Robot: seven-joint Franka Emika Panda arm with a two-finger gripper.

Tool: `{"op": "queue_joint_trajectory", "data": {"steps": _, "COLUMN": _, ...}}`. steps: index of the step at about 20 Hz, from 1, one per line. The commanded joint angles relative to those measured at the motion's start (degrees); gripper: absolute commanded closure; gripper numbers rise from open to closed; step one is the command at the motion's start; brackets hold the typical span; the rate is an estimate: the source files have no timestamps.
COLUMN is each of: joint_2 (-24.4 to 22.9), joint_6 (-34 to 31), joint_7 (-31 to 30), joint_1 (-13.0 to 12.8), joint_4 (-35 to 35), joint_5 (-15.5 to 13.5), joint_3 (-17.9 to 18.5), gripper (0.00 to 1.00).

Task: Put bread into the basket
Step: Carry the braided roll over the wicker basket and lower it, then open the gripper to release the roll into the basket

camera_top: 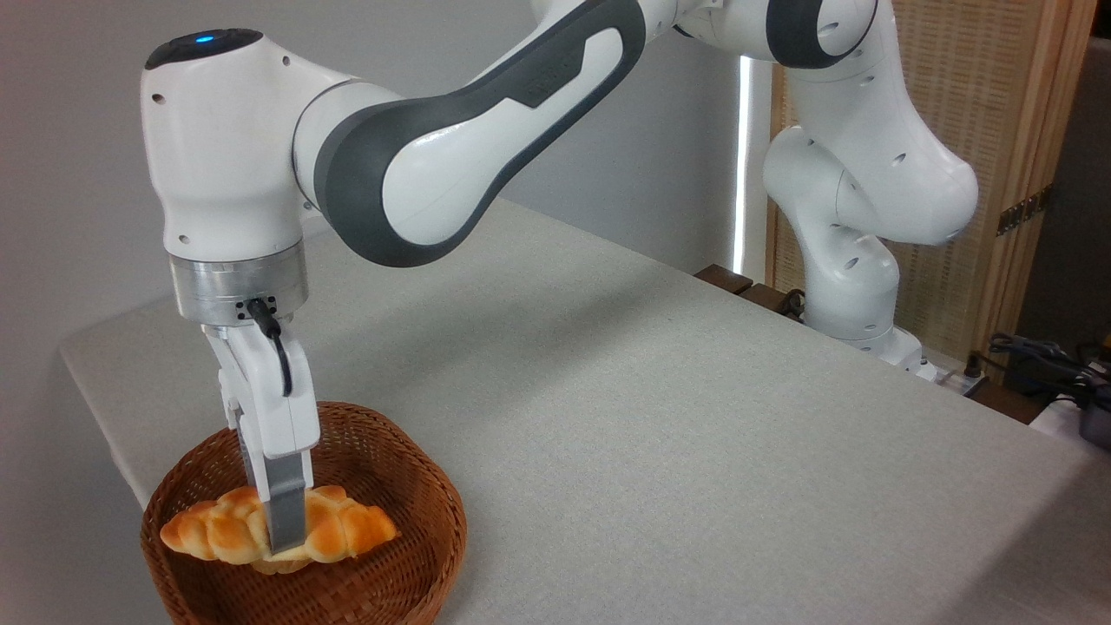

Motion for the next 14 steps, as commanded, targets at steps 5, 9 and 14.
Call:
{"op": "queue_joint_trajectory", "data": {"steps": 5, "joint_2": 0.0, "joint_6": 0.2, "joint_7": -1.6, "joint_1": 0.0, "joint_4": 0.9, "joint_5": 1.1, "joint_3": -0.3, "gripper": 0.0}}
{"op": "queue_joint_trajectory", "data": {"steps": 9, "joint_2": -0.5, "joint_6": 0.1, "joint_7": -1.7, "joint_1": 0.0, "joint_4": 1.0, "joint_5": 1.0, "joint_3": -0.2, "gripper": 0.0}}
{"op": "queue_joint_trajectory", "data": {"steps": 14, "joint_2": -8.7, "joint_6": -8.3, "joint_7": -1.5, "joint_1": 0.8, "joint_4": -0.8, "joint_5": 0.0, "joint_3": 0.6, "gripper": 0.0}}
